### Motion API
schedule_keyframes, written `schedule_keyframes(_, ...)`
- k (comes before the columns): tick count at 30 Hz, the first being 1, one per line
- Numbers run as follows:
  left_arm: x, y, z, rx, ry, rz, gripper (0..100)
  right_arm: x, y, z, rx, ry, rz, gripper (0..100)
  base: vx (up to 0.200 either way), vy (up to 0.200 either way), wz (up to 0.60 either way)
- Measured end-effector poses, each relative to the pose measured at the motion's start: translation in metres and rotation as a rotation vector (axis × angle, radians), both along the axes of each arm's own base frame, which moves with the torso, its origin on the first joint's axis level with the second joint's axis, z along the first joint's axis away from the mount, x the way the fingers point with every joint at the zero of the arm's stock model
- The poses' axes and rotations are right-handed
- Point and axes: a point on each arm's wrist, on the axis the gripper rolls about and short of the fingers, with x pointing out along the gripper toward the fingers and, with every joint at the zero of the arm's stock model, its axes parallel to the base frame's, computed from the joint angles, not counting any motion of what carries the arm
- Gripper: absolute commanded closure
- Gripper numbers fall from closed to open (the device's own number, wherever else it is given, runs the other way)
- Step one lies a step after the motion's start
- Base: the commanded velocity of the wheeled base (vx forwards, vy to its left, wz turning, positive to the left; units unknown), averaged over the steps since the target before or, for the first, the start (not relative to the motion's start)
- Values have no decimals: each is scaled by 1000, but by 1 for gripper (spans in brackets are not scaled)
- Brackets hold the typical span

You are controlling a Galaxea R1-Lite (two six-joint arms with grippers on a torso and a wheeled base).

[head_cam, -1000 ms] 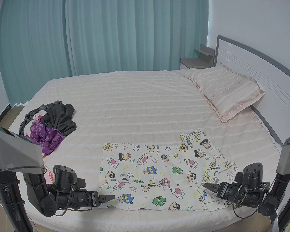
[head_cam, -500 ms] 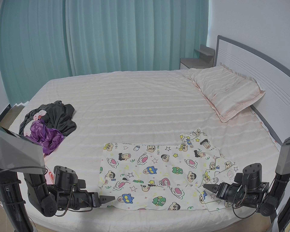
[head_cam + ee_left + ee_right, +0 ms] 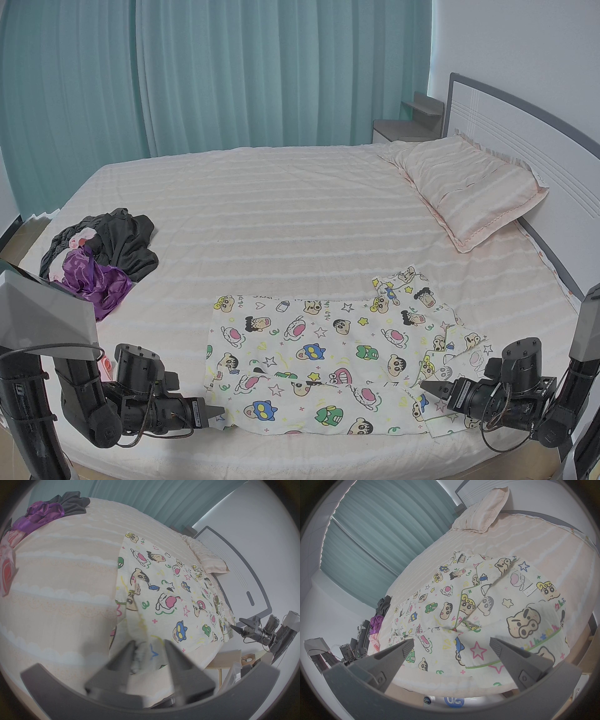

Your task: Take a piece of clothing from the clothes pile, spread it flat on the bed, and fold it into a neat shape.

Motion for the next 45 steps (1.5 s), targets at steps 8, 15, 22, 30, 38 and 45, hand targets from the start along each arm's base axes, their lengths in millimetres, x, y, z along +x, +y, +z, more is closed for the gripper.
schedule_keyframes(8,-8,3,-1,15,22,7,100,0,0,0,0,0,-2,0,0,0,0)
schedule_keyframes(15,-21,4,3,32,38,4,100,1,-2,0,1,0,-8,0,0,0,0)
schedule_keyframes(22,-30,5,6,35,46,-6,100,1,-2,0,1,1,-10,0,0,0,0)
schedule_keyframes(30,-39,4,6,42,66,-27,100,1,-2,0,3,3,-6,0,0,0,0)
schedule_keyframes(38,-40,4,6,71,63,-6,0,1,-2,0,7,5,0,0,0,0,0)
schedule_keyframes(45,-41,4,6,69,63,-3,0,1,-3,1,7,0,-5,0,0,0,0)
